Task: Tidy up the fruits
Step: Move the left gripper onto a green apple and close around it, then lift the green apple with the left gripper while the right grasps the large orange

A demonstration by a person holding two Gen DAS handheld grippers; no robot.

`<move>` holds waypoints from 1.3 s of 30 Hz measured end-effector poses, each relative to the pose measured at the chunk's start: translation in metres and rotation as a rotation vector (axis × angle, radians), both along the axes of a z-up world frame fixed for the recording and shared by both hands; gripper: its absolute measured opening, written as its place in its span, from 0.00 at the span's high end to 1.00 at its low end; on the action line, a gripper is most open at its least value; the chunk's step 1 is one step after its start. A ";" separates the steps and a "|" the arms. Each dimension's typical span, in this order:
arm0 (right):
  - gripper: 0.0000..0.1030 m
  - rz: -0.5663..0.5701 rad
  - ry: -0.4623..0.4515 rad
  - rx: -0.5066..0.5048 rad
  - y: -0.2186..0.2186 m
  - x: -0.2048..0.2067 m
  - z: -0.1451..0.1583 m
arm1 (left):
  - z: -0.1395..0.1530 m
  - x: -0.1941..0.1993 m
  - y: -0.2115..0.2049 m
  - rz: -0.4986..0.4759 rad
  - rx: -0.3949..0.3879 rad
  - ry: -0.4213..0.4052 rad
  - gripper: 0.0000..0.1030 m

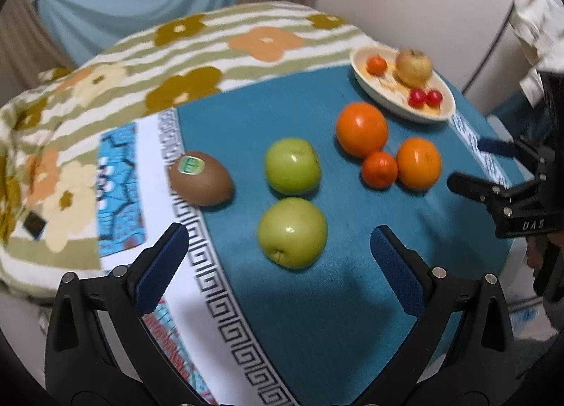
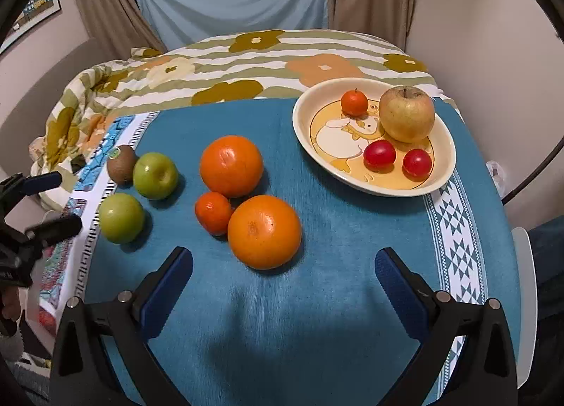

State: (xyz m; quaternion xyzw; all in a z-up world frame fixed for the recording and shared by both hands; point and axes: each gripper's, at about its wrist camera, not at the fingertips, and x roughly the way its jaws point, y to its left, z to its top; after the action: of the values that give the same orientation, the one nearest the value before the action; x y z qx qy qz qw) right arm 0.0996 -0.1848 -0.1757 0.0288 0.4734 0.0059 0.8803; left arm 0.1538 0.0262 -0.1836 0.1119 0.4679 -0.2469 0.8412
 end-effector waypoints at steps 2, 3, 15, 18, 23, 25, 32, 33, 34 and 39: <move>0.00 -0.002 0.000 -0.001 0.003 0.002 -0.004 | -0.011 0.002 -0.005 -0.028 0.013 0.008 0.05; 0.00 -0.002 0.001 -0.005 0.003 0.002 -0.005 | -0.017 0.003 -0.008 -0.042 0.023 0.015 0.08; 0.11 0.052 0.023 -0.060 0.018 0.018 -0.030 | -0.053 0.013 -0.026 -0.098 0.053 0.047 0.39; 0.15 0.058 0.025 -0.057 0.017 0.020 -0.032 | -0.054 0.015 -0.026 -0.099 0.063 0.042 0.42; 0.27 0.089 0.037 -0.061 0.019 0.024 -0.037 | -0.053 0.014 -0.027 -0.095 0.076 0.042 0.42; 0.29 0.097 0.040 -0.068 0.019 0.025 -0.039 | -0.053 0.013 -0.027 -0.090 0.083 0.042 0.42; 0.33 0.146 0.030 -0.105 0.024 0.029 -0.039 | -0.052 0.007 -0.019 -0.061 0.070 0.065 0.42; 0.33 0.152 0.026 -0.111 0.024 0.030 -0.039 | -0.052 0.006 -0.018 -0.057 0.071 0.066 0.42; 0.34 0.157 0.023 -0.115 0.025 0.030 -0.039 | -0.052 0.005 -0.017 -0.052 0.072 0.066 0.42; 0.46 0.188 0.018 -0.124 0.025 0.032 -0.040 | -0.051 0.002 -0.012 -0.025 0.075 0.070 0.42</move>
State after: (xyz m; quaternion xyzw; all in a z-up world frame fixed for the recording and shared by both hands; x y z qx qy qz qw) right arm 0.1317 -0.1594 -0.2154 -0.0703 0.4815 0.0588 0.8717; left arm 0.1553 0.0142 -0.2351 0.1403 0.5047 -0.2437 0.8162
